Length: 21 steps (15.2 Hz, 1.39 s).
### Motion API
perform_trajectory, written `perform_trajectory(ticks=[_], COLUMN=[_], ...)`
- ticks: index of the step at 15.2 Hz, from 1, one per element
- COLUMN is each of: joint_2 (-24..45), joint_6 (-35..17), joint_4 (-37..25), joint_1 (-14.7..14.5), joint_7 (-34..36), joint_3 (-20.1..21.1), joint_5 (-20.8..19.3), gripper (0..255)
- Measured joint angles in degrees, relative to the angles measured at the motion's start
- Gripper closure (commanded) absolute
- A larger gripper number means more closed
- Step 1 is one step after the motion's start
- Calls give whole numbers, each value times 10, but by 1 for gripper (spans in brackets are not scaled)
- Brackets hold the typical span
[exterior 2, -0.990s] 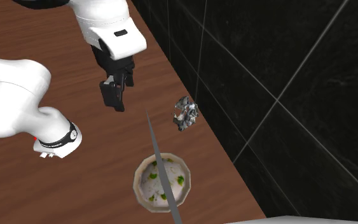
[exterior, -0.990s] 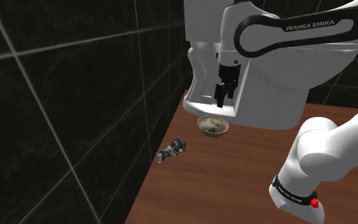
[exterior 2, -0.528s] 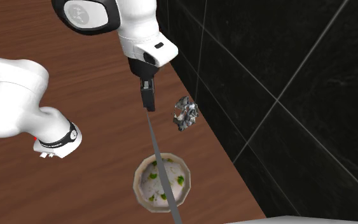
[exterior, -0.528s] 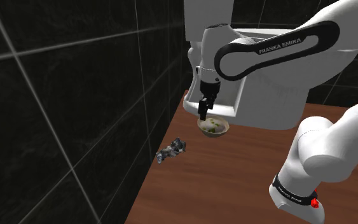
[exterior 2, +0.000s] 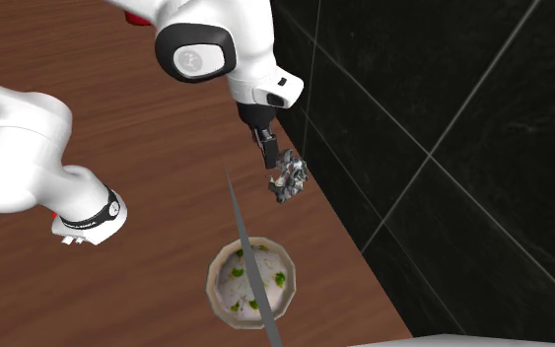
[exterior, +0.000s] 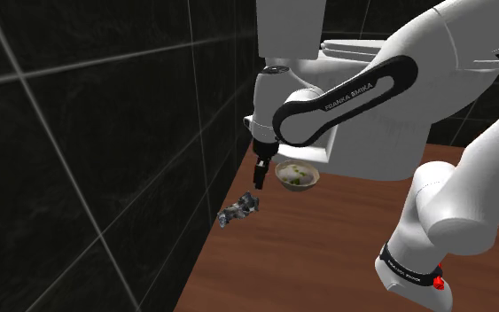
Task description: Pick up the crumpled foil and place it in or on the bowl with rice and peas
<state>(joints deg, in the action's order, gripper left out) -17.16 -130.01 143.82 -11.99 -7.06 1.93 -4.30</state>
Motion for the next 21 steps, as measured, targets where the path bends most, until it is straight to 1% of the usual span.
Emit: perform_trajectory(ticks=[4,8,10,16,21], joint_2=[63,138,161,209,222], joint_6=[-68,-141,-159,-207,-219], joint_4=[-11,-27,-37,-38,-39], joint_1=[-21,-37,-42,-42,-42], joint_7=[-23,-43,-47,-35,-32], joint_3=[16,32,37,36,35], joint_5=[-6,-21,-28,-47,-52], gripper=[0,0,0,0,0])
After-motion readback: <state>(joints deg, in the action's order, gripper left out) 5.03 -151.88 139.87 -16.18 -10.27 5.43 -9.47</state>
